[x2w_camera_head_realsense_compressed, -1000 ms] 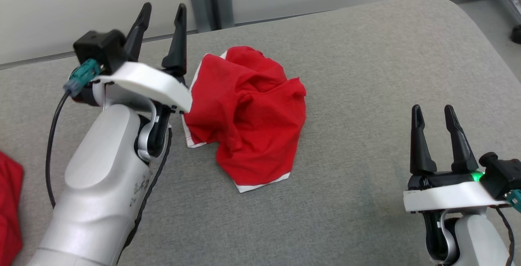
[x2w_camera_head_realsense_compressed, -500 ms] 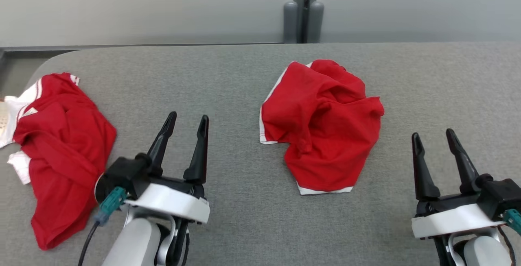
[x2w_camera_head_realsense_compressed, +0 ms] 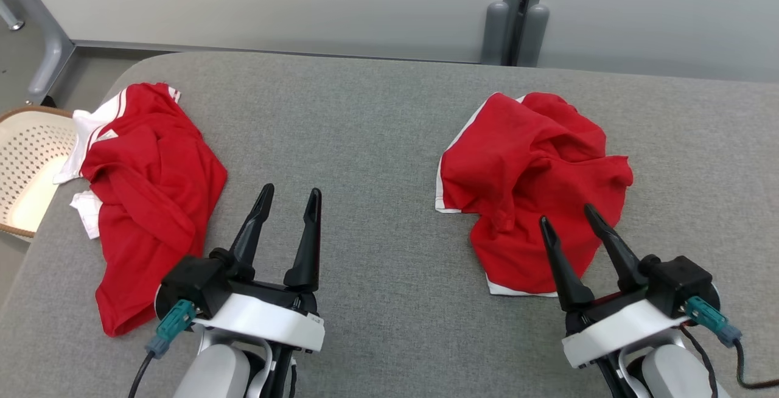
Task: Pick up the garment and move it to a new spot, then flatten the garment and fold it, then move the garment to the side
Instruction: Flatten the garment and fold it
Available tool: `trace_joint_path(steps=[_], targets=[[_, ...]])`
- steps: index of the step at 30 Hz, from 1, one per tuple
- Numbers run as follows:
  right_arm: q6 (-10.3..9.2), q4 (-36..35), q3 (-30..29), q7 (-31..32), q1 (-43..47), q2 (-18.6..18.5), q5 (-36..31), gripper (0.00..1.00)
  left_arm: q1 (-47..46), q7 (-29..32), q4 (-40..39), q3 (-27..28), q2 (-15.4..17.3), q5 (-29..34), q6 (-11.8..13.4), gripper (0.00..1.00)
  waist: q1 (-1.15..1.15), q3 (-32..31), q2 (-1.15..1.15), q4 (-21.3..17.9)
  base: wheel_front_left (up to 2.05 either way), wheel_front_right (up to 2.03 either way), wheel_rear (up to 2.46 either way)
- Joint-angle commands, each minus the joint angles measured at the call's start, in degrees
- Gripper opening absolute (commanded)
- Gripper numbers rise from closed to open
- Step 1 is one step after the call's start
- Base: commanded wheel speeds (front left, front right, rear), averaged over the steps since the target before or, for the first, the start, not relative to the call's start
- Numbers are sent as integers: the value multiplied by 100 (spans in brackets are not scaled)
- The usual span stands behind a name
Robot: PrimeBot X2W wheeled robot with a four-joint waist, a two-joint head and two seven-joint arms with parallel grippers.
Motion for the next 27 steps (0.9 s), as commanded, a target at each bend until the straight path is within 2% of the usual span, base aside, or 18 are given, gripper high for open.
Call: trace_joint_path(steps=[1, 15, 16, 17, 21, 27], targets=[[-1, 127, 135, 59, -152, -47, 229, 100, -7, -11, -31, -52, 17, -87, 50, 100, 0, 98, 0, 105, 0, 0, 0], [0, 1357, 1007, 419, -1176, -362, 1389, 100, -106, -11, -26, -421, 17, -528, 305, 100, 0, 461, 0, 707, 0, 0, 0], [0, 1461, 1036, 461, -1249, -355, 1449, 40, -124, -11, -36, -447, 19, -542, 311, 100, 0, 472, 0, 748, 0, 0, 0], [0, 1537, 1084, 475, -1332, -370, 1464, 0, -138, -11, -47, -466, 18, -560, 332, 100, 0, 475, 0, 786, 0, 0, 0], [0, 1618, 1537, 463, -1680, -338, 1588, 0, -136, -11, -43, -520, 17, -620, 370, 100, 0, 417, 0, 906, 0, 0, 0], [0, 941, 2119, 304, -2264, -175, 2045, 0, -3, -11, 59, -461, 18, -617, 381, 100, 0, 151, 0, 892, 0, 0, 0]])
